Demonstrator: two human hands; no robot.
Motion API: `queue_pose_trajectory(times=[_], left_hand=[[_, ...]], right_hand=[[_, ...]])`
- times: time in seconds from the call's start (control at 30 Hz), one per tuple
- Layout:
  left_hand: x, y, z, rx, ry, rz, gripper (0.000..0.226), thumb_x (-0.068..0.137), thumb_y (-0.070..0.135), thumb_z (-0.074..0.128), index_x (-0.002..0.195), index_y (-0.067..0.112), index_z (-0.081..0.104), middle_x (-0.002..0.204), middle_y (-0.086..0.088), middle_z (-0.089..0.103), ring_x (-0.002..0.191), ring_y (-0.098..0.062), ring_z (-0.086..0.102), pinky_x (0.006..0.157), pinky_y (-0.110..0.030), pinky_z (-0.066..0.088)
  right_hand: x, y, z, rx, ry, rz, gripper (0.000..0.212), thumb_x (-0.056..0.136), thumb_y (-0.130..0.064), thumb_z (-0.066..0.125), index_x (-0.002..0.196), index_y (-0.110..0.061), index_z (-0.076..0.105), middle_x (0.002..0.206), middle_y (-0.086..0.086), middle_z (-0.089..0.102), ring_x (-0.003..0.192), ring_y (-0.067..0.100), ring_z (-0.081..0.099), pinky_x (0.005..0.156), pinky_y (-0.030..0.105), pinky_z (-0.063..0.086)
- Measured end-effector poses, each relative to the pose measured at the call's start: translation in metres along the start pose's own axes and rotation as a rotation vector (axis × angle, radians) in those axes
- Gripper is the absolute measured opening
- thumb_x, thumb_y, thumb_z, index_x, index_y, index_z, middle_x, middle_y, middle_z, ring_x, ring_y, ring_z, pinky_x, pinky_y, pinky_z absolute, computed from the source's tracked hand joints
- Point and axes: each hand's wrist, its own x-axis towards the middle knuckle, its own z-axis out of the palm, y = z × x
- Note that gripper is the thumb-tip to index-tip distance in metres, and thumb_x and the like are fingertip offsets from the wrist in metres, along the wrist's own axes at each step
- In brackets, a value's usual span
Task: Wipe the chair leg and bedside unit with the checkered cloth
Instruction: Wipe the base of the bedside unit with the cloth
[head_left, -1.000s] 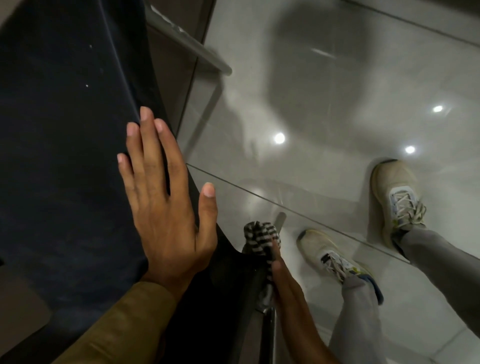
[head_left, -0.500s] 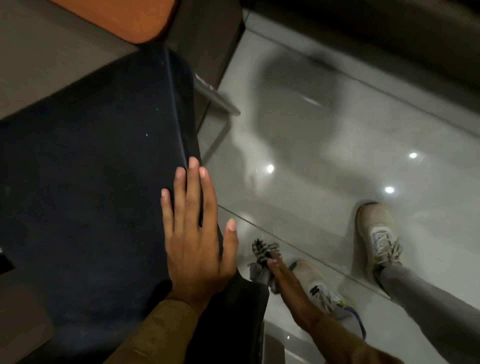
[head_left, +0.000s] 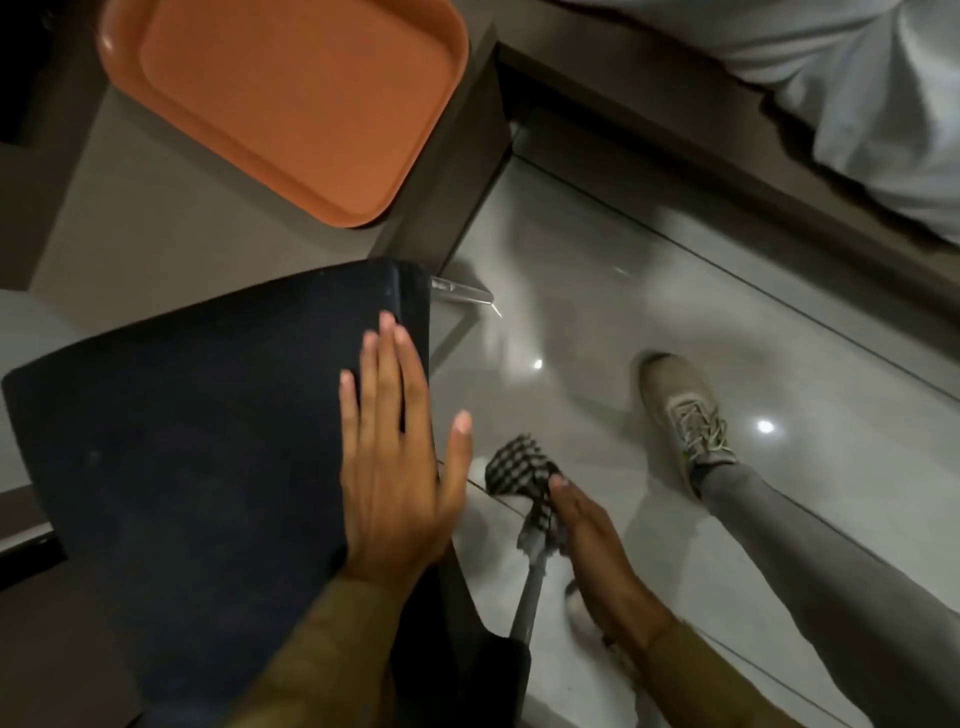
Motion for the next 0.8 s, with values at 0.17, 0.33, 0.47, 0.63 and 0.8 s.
queue_pose_trajectory(times=[0.17, 0.33, 0.47, 0.63, 0.8], left_hand=[[0.108, -0.014, -0.019, -0.014, -0.042, -0.057, 0.079, 0.113, 0.055, 0.022, 0.174, 0.010, -0.001, 0.186, -0.008, 0.001, 0.173, -0.023, -0.002, 0.143, -0.050, -0.001], [0.153, -0.021, -0.025, -0.024, -0.075, -0.060, 0.078, 0.112, 0.056, 0.021, 0.175, 0.011, 0.004, 0.186, -0.006, 0.006, 0.174, -0.024, 0.003, 0.143, -0.052, 0.001], [0.156, -0.018, -0.023, -0.018, -0.041, -0.094, 0.074, 0.113, 0.053, 0.021, 0.175, 0.013, 0.011, 0.185, -0.003, 0.014, 0.173, -0.022, 0.009, 0.143, -0.051, 0.005], [0.158, -0.016, -0.023, 0.013, -0.043, -0.099, 0.072, 0.114, 0.047, 0.020, 0.174, 0.008, 0.014, 0.185, -0.007, 0.018, 0.173, -0.026, 0.013, 0.141, -0.057, 0.010], [0.157, -0.011, -0.026, 0.031, -0.045, -0.111, 0.076, 0.113, 0.050, 0.015, 0.174, 0.004, 0.010, 0.185, -0.009, 0.013, 0.173, -0.024, 0.010, 0.142, -0.056, 0.008]], right_hand=[[0.040, -0.088, 0.000, 0.065, 0.086, -0.179, 0.035, 0.112, -0.047, 0.043, 0.123, -0.034, 0.074, 0.116, -0.013, 0.083, 0.111, -0.003, 0.074, 0.090, 0.017, 0.053], [0.058, -0.166, 0.006, 0.180, 0.145, -0.317, 0.029, 0.114, -0.040, 0.042, 0.109, -0.048, 0.070, 0.104, -0.043, 0.075, 0.102, -0.026, 0.066, 0.086, 0.005, 0.052], [0.068, -0.191, 0.011, 0.174, 0.196, -0.368, 0.031, 0.113, -0.043, 0.042, 0.129, -0.046, 0.067, 0.126, -0.032, 0.075, 0.122, -0.015, 0.066, 0.104, 0.012, 0.055], [0.063, -0.189, 0.053, 0.095, 0.044, -0.415, 0.038, 0.115, -0.029, 0.045, 0.148, -0.021, 0.062, 0.146, 0.001, 0.070, 0.137, 0.006, 0.061, 0.122, 0.032, 0.046], [0.042, -0.177, 0.119, 0.028, -0.234, -0.518, 0.042, 0.109, -0.057, 0.037, 0.148, -0.072, 0.031, 0.174, -0.033, 0.022, 0.168, 0.001, 0.006, 0.137, 0.037, 0.011]])
